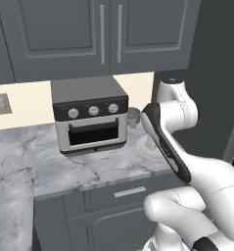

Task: Pick the chicken drumstick from the counter and place it in the microwave.

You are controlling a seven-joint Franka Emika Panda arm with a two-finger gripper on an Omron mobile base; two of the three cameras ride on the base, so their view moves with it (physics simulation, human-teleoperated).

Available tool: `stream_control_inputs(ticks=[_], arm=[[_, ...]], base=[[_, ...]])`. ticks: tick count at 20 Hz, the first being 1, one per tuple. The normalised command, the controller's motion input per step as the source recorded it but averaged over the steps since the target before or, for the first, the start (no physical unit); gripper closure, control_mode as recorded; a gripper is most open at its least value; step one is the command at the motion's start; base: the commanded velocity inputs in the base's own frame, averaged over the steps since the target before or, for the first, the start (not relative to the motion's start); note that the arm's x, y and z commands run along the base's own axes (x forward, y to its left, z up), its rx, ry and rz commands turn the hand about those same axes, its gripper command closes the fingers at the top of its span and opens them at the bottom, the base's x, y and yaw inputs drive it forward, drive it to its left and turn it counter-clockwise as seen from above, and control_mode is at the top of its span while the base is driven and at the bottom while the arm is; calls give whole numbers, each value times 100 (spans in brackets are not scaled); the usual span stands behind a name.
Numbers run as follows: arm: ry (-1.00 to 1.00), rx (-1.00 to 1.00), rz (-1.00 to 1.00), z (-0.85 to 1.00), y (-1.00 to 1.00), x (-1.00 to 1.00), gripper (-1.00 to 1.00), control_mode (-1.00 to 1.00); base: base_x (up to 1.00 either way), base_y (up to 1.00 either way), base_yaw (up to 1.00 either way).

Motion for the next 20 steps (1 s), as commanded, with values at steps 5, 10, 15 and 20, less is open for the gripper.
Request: stream_control_inputs(ticks=[5, 10, 15, 20], arm=[[0, 0, 0, 0, 0, 0, 100, 100], [0, 0, 0, 0, 0, 0, 100, 100], [0, 0, 0, 0, 0, 0, 100, 100], [0, 0, 0, 0, 0, 0, 100, 100]], base=[[-98, 0, -3], [-100, 0, -26], [-100, 0, -33], [-100, 0, -33]])
